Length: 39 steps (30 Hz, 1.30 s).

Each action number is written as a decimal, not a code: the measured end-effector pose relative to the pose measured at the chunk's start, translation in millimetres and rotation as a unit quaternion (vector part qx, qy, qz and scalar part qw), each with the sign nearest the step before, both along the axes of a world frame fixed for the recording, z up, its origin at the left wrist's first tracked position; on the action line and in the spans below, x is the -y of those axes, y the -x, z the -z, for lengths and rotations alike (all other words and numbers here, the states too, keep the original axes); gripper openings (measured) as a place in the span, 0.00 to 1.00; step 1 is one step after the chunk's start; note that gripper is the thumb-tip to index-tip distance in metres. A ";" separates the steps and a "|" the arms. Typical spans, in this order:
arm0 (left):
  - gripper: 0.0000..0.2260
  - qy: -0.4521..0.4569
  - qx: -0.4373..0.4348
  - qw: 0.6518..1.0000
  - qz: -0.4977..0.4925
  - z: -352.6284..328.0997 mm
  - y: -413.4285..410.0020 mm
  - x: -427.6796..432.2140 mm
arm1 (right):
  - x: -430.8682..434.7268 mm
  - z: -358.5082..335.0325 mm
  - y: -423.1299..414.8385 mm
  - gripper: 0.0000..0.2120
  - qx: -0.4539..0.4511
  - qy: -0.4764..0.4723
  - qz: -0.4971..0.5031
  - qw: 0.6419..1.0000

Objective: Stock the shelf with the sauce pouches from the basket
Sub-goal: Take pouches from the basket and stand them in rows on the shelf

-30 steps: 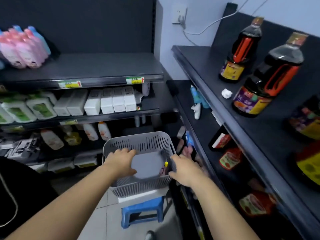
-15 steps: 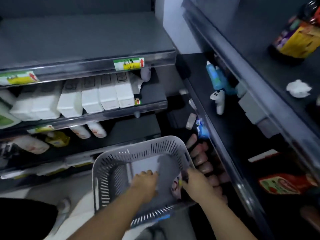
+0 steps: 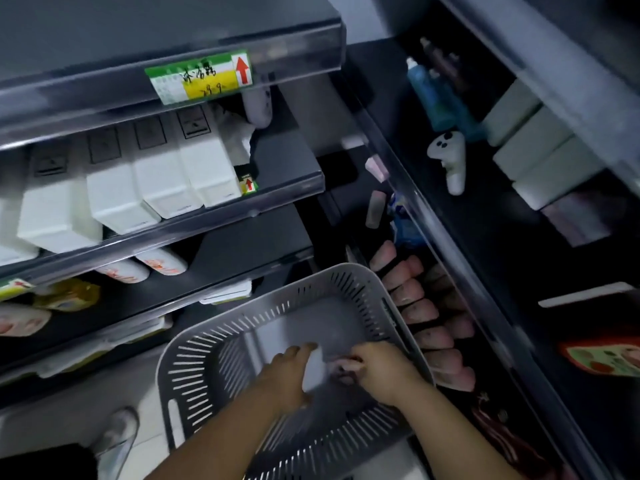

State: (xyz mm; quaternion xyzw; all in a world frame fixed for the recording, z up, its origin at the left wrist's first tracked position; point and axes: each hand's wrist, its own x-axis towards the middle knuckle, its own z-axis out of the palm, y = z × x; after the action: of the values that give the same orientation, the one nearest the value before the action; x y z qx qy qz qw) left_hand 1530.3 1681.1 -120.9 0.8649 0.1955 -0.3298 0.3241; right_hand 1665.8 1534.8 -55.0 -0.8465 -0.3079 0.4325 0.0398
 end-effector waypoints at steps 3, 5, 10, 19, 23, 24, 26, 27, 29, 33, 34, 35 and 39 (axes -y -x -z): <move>0.45 0.098 0.032 0.993 -0.052 4.9 3.0 -2.3 | -6.6 -2.8 -4.3 0.05 -0.082 -0.081 0.024 0.993; 0.39 0.207 0.036 0.969 -0.130 7.9 3.4 -5.0 | -14.4 -3.2 -5.3 0.04 -0.154 -0.113 0.073 0.979; 0.21 0.290 0.046 0.914 -0.282 9.1 -0.7 -20.9 | -37.1 13.7 1.4 0.14 -0.193 -0.264 0.394 0.859; 0.17 0.388 0.041 0.834 -0.390 -10.5 4.2 9.2 | -33.3 32.7 27.3 0.09 -0.259 -0.310 0.566 0.719; 0.19 0.412 0.074 0.826 -0.378 -33.2 -0.6 12.8 | -36.2 16.5 17.3 0.06 -0.179 -0.347 0.601 0.697; 0.19 0.415 0.087 0.826 -0.371 -40.1 -5.5 11.6 | -36.3 9.9 12.9 0.05 -0.162 -0.359 0.605 0.692; 0.20 0.397 0.123 0.832 -0.368 -52.5 -16.3 6.6 | -37.6 -4.4 2.7 0.03 -0.139 -0.386 0.587 0.697; 0.21 0.391 0.141 0.832 -0.367 -59.3 -22.3 4.7 | -36.0 -12.6 -2.5 0.05 -0.147 -0.407 0.568 0.700; 0.21 0.396 0.179 0.821 -0.371 -74.8 -34.3 4.6 | -29.4 -29.4 -10.3 0.12 -0.199 -0.439 0.524 0.702; 0.18 0.398 0.248 0.808 -0.357 -105.8 -52.0 20.3 | -4.2 -55.2 -5.0 0.13 -0.245 -0.425 0.421 0.763; 0.18 0.403 0.255 0.806 -0.350 -112.1 -54.7 24.9 | 2.5 -60.4 -2.6 0.13 -0.236 -0.429 0.423 0.762; 0.19 0.414 0.256 0.806 -0.337 -122.2 -57.9 33.5 | 14.4 -69.4 -0.9 0.13 -0.221 -0.436 0.430 0.759; 0.24 0.459 0.244 0.809 -0.275 -169.4 -63.9 80.7 | 76.0 -113.0 8.9 0.09 -0.194 -0.487 0.444 0.727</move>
State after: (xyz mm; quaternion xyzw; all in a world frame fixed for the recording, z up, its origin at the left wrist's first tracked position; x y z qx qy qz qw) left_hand 1594.2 1600.5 48.5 0.5778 0.1655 -0.0567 0.7972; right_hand 1656.8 1458.8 58.0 -0.6486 -0.0510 0.3108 0.6929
